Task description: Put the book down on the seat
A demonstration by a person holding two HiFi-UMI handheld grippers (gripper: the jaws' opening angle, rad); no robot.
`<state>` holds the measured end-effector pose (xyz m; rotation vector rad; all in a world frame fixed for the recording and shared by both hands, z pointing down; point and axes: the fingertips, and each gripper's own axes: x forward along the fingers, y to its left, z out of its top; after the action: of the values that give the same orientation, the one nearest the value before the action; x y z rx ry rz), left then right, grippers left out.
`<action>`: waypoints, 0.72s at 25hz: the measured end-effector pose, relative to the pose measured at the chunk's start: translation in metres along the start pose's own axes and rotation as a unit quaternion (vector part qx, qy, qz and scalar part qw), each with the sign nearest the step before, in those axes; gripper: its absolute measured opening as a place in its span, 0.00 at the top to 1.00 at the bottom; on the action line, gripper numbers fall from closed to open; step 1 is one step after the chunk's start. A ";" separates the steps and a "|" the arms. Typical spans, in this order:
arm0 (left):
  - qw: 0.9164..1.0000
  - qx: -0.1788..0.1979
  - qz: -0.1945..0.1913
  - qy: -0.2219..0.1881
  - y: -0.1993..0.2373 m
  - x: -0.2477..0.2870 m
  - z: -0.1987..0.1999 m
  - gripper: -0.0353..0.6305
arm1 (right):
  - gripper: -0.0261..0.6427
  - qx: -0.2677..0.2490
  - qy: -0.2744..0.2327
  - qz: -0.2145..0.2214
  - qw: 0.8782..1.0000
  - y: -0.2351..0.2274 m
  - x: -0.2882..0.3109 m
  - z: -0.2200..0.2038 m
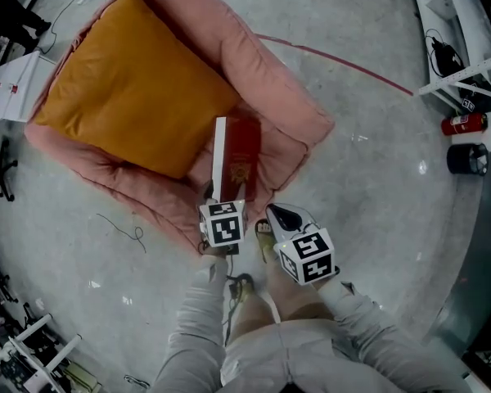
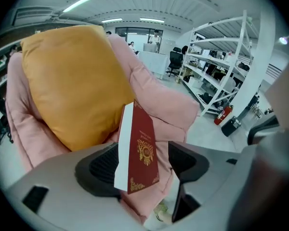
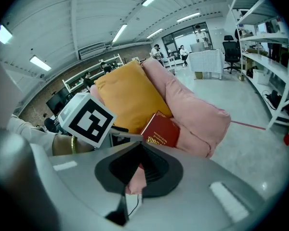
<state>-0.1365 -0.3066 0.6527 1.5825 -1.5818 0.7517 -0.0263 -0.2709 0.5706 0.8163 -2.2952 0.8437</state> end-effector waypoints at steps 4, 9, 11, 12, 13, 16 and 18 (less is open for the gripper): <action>1.000 -0.005 -0.008 -0.008 -0.008 -0.033 0.000 0.49 | 0.96 -0.015 -0.002 0.006 1.000 0.012 -0.011 0.002; 0.999 -0.008 -0.040 -0.025 -0.027 -0.077 0.000 0.49 | 0.96 -0.031 -0.006 0.011 0.999 0.025 -0.025 0.005; 0.997 -0.012 -0.060 -0.037 -0.037 -0.098 0.001 0.49 | 0.96 -0.039 -0.009 0.012 0.999 0.031 -0.031 0.007; 0.997 -0.012 -0.062 -0.047 -0.040 -0.108 0.002 0.50 | 0.96 -0.043 -0.010 0.013 0.999 0.033 -0.035 0.007; 0.997 -0.010 -0.055 -0.058 -0.040 -0.117 0.003 0.56 | 0.96 -0.047 -0.011 0.013 0.999 0.035 -0.038 0.008; 0.996 -0.006 -0.025 -0.090 -0.038 -0.141 0.007 0.82 | 0.96 -0.053 -0.015 0.014 0.998 0.040 -0.047 0.011; 0.994 -0.011 -0.018 -0.106 -0.038 -0.155 0.012 0.88 | 0.96 -0.058 -0.019 0.016 0.998 0.044 -0.052 0.014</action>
<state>-0.1087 -0.2343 0.5128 1.7164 -1.6994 0.5597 -0.0262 -0.2356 0.5108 0.7519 -2.3717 0.7074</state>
